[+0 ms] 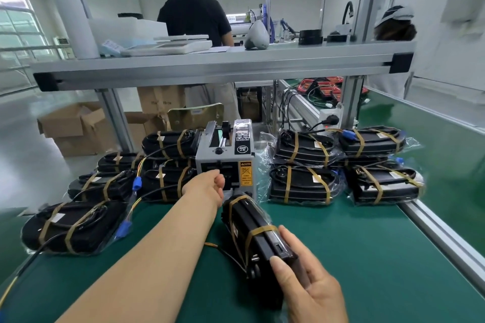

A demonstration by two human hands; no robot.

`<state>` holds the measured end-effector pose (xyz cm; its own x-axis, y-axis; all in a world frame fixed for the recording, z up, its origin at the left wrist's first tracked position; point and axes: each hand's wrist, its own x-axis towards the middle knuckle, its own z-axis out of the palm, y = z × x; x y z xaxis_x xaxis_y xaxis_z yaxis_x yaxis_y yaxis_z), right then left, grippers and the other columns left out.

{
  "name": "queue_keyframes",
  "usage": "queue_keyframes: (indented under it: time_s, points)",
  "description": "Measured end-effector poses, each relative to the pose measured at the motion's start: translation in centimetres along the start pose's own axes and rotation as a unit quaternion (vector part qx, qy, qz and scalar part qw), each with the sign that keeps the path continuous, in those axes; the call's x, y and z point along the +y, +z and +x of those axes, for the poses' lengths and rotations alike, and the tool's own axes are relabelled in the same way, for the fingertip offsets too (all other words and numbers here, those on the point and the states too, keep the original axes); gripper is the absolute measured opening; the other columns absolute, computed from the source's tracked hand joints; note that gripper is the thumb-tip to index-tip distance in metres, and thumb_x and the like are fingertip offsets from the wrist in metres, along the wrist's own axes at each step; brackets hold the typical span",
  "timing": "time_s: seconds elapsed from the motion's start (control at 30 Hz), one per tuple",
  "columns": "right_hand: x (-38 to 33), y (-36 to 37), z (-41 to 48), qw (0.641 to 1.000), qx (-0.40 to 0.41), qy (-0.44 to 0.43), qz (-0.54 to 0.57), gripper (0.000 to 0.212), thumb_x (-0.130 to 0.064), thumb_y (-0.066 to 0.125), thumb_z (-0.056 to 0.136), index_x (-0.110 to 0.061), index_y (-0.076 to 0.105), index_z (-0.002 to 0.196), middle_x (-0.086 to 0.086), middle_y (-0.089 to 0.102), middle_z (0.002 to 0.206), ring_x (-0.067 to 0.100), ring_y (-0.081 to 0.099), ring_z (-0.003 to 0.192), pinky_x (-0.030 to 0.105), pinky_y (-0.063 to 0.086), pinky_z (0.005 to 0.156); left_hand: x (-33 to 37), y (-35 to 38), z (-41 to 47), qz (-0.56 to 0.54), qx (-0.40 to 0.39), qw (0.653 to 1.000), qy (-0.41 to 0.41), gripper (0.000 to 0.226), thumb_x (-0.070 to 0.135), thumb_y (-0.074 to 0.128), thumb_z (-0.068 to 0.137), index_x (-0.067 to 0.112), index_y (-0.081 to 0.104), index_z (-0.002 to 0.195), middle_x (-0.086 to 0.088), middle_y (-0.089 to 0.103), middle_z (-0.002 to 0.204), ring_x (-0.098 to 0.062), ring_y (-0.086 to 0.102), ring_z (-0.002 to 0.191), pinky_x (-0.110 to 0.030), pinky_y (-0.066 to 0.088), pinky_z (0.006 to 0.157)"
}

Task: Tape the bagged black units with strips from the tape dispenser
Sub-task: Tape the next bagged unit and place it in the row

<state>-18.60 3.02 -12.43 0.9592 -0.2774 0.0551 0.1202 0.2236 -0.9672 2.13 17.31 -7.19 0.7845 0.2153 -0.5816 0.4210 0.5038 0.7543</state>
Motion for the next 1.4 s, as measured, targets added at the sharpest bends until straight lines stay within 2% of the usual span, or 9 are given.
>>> queue_keyframes:
  time_s: [0.1,0.2,0.27,0.4,0.57,0.87,1.0,1.1,1.4]
  points:
    - [0.1,0.0,0.0,1.000,0.000,0.003,0.005,0.048,0.003,0.076,0.079,-0.033,0.075,0.111,-0.011,0.076,0.107,0.006,0.070,0.106,0.028,0.051,0.100,-0.1,0.5,0.1,-0.045,0.023,0.998,0.029,0.024,0.011,0.057,0.095,0.013,0.060,0.119,0.000,0.057,0.066,-0.005,0.050,0.052,-0.016,0.032,0.039]
    - [0.1,-0.2,0.0,1.000,-0.005,0.003,0.009,0.049,0.003,0.075,0.080,-0.033,0.074,0.113,-0.011,0.076,0.107,0.005,0.070,0.106,0.027,0.051,0.100,-0.7,0.1,-0.3,-0.032,0.027,0.997,0.066,0.004,0.012,0.061,0.090,0.015,0.060,0.087,0.005,0.053,0.053,-0.003,0.046,0.039,-0.012,0.029,0.033]
    - [0.1,-0.4,0.1,1.000,-0.012,0.001,0.004,0.049,0.003,0.075,0.080,-0.034,0.073,0.114,-0.012,0.076,0.106,0.003,0.070,0.105,0.018,0.051,0.095,-0.9,-0.7,-0.8,-0.017,0.009,0.995,0.100,0.021,0.013,0.062,0.088,0.018,0.055,0.069,0.008,0.051,0.045,-0.002,0.046,0.036,-0.014,0.031,0.034]
    - [0.3,-0.8,0.2,0.999,-0.034,0.004,0.000,0.048,-0.001,0.075,0.082,-0.036,0.073,0.115,-0.014,0.075,0.109,0.002,0.068,0.108,0.023,0.050,0.098,-1.3,-3.1,-5.1,0.056,-0.106,0.981,0.150,0.025,0.013,0.061,0.091,0.020,0.054,0.068,0.008,0.051,0.050,-0.003,0.046,0.042,-0.017,0.039,0.043]
    - [0.6,-0.9,0.4,0.998,-0.062,-0.013,-0.003,0.046,0.001,0.067,0.089,-0.031,0.066,0.122,-0.015,0.073,0.114,0.003,0.066,0.113,0.018,0.051,0.096,-3.0,-5.5,-11.7,0.237,-0.280,0.908,0.203,0.027,0.013,0.062,0.088,0.020,0.063,0.062,0.003,0.052,0.061,-0.008,0.046,0.051,-0.017,0.041,0.050]
    - [1.4,-0.9,0.6,0.996,-0.087,-0.021,0.004,0.050,0.005,0.058,0.095,-0.034,0.061,0.125,-0.015,0.069,0.124,0.007,0.060,0.123,0.042,0.041,0.114,-4.7,-4.6,-14.2,0.434,-0.278,0.816,0.261,0.017,0.014,0.074,0.081,0.006,0.067,0.067,0.008,0.059,0.052,0.000,0.048,0.044,-0.009,0.037,0.047]
    - [1.8,-0.9,0.8,0.995,-0.095,-0.017,0.025,0.038,-0.024,0.061,0.089,-0.033,0.063,0.126,-0.012,0.070,0.124,0.009,0.063,0.121,0.038,0.047,0.107,-4.8,-4.6,-13.9,0.453,-0.261,0.812,0.260,0.016,0.017,0.075,0.079,0.006,0.069,0.069,0.004,0.064,0.059,-0.002,0.052,0.050,-0.011,0.040,0.050]
    - [1.8,-0.9,0.8,0.992,-0.110,-0.013,0.063,0.035,-0.035,0.054,0.093,-0.030,0.068,0.124,-0.003,0.073,0.119,0.016,0.069,0.111,0.027,0.057,0.085,-4.9,-4.6,-14.1,0.455,-0.263,0.810,0.263,0.015,0.016,0.075,0.080,0.009,0.069,0.067,0.009,0.060,0.054,0.002,0.049,0.046,-0.007,0.037,0.047]
    - [1.1,-1.1,0.7,0.993,-0.104,-0.041,0.028,0.030,-0.034,0.053,0.100,-0.026,0.066,0.126,-0.008,0.075,0.112,0.010,0.070,0.106,0.017,0.055,0.081,-4.9,-5.1,-14.2,0.398,-0.286,0.845,0.212,0.011,0.012,0.073,0.080,0.009,0.065,0.073,0.001,0.050,0.058,-0.008,0.038,0.052,-0.012,0.035,0.050]
